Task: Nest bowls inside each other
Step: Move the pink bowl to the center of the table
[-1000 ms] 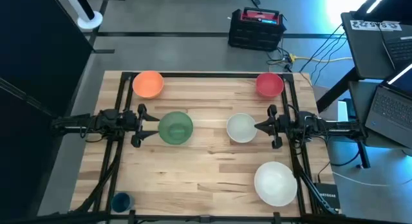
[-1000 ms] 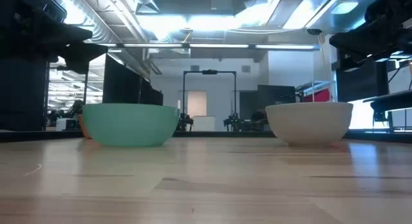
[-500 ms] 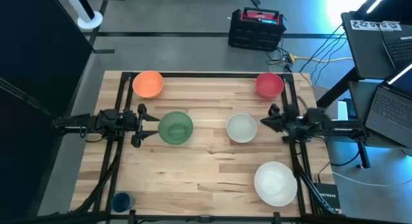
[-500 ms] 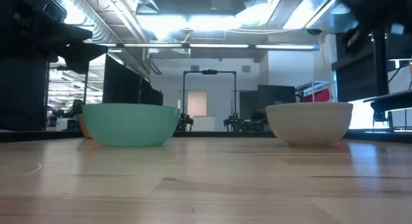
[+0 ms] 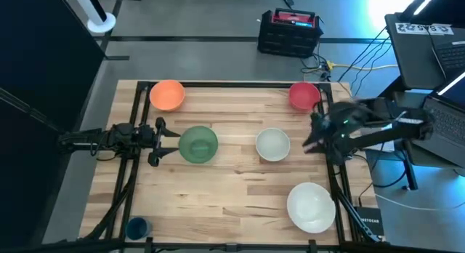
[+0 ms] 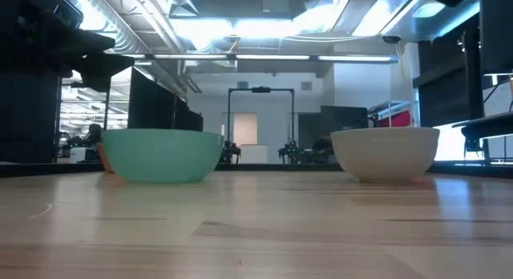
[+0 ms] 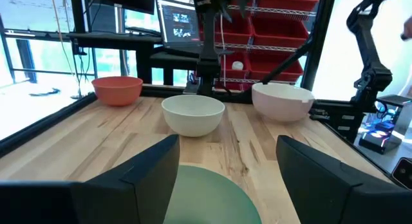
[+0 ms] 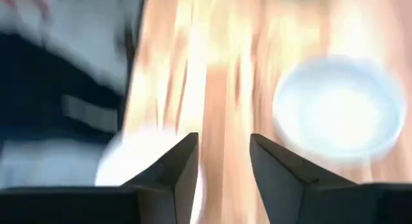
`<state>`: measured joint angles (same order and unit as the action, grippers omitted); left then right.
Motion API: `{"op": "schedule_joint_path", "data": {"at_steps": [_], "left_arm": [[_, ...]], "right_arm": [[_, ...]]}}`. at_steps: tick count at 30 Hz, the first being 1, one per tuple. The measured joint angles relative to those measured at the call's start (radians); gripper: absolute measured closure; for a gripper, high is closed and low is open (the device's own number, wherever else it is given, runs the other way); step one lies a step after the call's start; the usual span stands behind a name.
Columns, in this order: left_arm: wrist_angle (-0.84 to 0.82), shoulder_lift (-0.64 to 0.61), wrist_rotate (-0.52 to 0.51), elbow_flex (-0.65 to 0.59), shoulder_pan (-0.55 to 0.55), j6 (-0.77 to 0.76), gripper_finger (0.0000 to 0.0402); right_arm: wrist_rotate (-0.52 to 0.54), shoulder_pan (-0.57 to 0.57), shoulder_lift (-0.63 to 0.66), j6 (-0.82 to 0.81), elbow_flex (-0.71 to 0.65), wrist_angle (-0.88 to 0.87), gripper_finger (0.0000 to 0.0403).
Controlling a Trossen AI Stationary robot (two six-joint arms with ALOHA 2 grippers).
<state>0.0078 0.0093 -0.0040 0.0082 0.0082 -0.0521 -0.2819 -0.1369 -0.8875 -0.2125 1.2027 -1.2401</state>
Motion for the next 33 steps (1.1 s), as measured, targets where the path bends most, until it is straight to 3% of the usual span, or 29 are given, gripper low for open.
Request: {"op": "schedule_joint_path", "data": {"at_steps": [4, 7, 21, 33], "left_arm": [[0.000, 0.000, 0.000, 0.000, 0.000, 0.000, 0.0158], [0.000, 0.000, 0.000, 0.000, 0.000, 0.000, 0.0158], [0.000, 0.000, 0.000, 0.000, 0.000, 0.000, 0.0158], [0.000, 0.000, 0.000, 0.000, 0.000, 0.000, 0.0158]], "right_arm": [[0.027, -0.168, -0.101, 0.018, 0.039, -0.223, 0.0274], [0.028, -0.282, -0.128, -0.061, -0.009, -0.239, 0.0274], [0.088, -0.514, -0.179, -0.477, -0.338, 0.123, 0.0274], [0.091, -0.517, -0.259, -0.496, -0.460, 0.254, 0.0274]]}}
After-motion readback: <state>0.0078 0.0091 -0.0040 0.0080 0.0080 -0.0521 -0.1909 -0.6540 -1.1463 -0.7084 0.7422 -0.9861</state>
